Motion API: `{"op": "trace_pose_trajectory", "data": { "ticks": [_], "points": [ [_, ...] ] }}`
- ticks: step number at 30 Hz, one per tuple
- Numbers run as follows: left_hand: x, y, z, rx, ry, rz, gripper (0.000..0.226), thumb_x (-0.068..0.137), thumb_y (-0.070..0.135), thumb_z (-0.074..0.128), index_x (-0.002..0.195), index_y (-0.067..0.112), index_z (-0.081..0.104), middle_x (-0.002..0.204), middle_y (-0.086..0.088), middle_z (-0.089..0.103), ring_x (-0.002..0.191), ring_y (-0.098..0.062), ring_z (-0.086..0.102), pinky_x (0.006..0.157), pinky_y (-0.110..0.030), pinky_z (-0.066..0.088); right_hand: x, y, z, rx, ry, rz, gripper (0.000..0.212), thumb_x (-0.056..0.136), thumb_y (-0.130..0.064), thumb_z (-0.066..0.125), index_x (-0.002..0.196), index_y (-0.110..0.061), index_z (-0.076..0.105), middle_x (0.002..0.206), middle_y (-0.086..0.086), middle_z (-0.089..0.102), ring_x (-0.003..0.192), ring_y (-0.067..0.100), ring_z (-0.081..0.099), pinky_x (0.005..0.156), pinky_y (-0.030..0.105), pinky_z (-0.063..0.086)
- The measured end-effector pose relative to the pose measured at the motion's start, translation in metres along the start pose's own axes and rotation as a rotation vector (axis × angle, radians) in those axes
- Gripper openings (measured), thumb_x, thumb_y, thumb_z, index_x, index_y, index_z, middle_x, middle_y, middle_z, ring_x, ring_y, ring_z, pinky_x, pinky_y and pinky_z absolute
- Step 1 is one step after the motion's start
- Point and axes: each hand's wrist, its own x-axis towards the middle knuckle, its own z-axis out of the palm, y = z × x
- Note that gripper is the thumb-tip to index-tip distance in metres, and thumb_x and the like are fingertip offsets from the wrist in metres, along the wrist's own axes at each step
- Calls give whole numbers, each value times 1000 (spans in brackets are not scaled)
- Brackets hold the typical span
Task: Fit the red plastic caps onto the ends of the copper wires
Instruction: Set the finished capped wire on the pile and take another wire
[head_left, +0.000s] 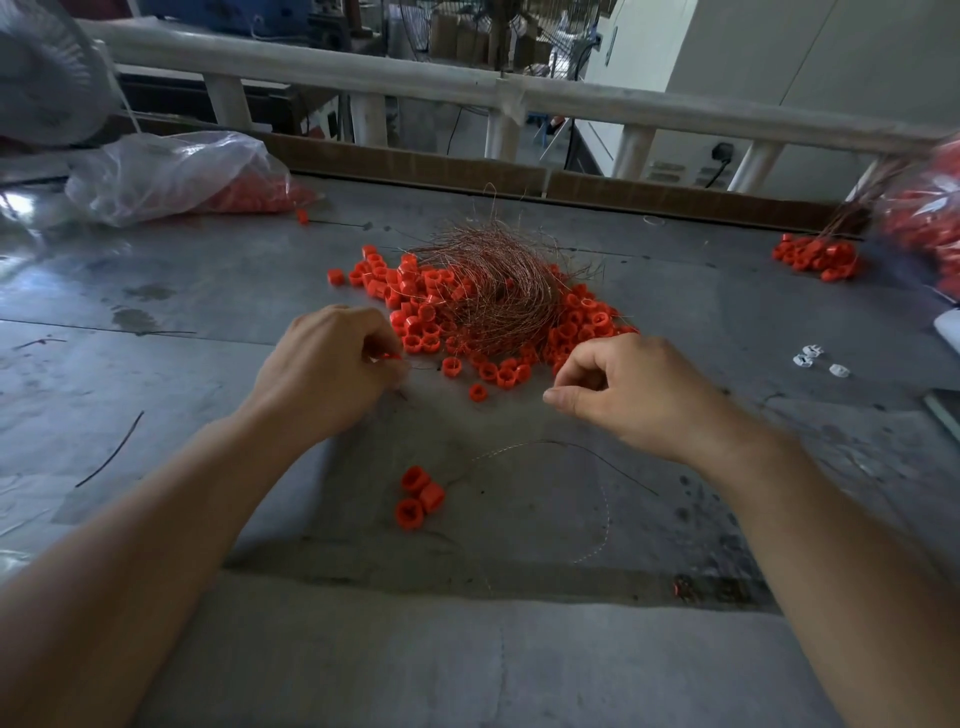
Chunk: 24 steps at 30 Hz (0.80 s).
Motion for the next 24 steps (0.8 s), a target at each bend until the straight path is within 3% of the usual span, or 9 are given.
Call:
{"op": "trace_pose_trajectory", "data": {
  "ticks": [2, 5, 10, 13, 16, 18, 20, 22, 24],
  "points": [
    [-4, 6, -3, -135, 24, -14, 17, 75, 18, 72, 67, 26, 60, 73, 9, 63, 65, -5, 57, 59, -18, 42, 3, 2, 3, 3, 90, -14, 10, 82, -36, 63, 84, -27, 63, 90, -13, 59, 85, 6, 55, 71, 16, 41],
    [-11, 17, -5, -314, 7, -15, 19, 70, 20, 75, 63, 30, 61, 63, 11, 63, 56, -1, 59, 53, -12, 47, 9, 3, 9, -38, 142, -92, 37, 84, -33, 62, 117, -16, 60, 134, -5, 45, 124, 10, 38, 98, 15, 22],
    [-12, 19, -5, -396, -21, -22, 14, 66, 23, 74, 62, 29, 62, 62, 11, 65, 59, -5, 61, 60, -22, 52, 12, 4, 19, -95, 50, -182, 65, 87, -36, 57, 142, -16, 28, 153, -9, 14, 139, 6, 8, 103, 15, 1],
    [-13, 20, -6, -424, -38, -21, 13, 65, 25, 73, 61, 30, 62, 63, 9, 65, 61, -7, 62, 59, -22, 52, 13, 7, 21, -93, 55, -200, 68, 87, -37, 56, 144, -16, 23, 152, -8, 15, 138, 5, 8, 101, 11, -1],
    [-13, 20, -6, -450, -55, -21, 10, 64, 26, 72, 61, 30, 63, 64, 10, 66, 60, -6, 62, 59, -24, 51, 13, 5, 20, -51, 165, -232, 59, 87, -30, 58, 138, -11, 36, 147, -3, 30, 136, 7, 18, 96, -2, -2],
    [-13, 21, -7, -475, -58, -31, 9, 63, 26, 73, 63, 27, 64, 66, 9, 67, 60, -9, 64, 59, -25, 53, 12, 1, 17, 7, 265, -262, 47, 85, -23, 63, 127, -6, 51, 136, 4, 47, 132, 14, 32, 103, 6, 9],
    [-14, 22, -9, -540, -78, -43, 13, 62, 21, 76, 66, 22, 64, 67, 4, 69, 60, -17, 66, 56, -25, 56, 9, -3, 15, 63, 368, -316, 31, 80, -14, 68, 108, -2, 65, 116, 10, 61, 118, 23, 49, 104, 26, 30],
    [-15, 24, -11, -626, -113, -34, 20, 56, 25, 78, 67, 18, 63, 65, 0, 69, 60, -20, 66, 54, -22, 55, 6, -6, 13, 126, 471, -371, 14, 76, -6, 69, 89, -1, 69, 93, 9, 66, 95, 24, 61, 88, 30, 46],
    [-17, 26, -12, -719, -139, -20, 30, 46, 37, 73, 70, 21, 63, 65, -1, 67, 59, -17, 65, 53, -20, 53, 5, -6, 12, 203, 507, -362, 10, 76, -1, 68, 83, -5, 62, 80, -2, 61, 77, 14, 60, 73, 24, 49]
  ]
}}
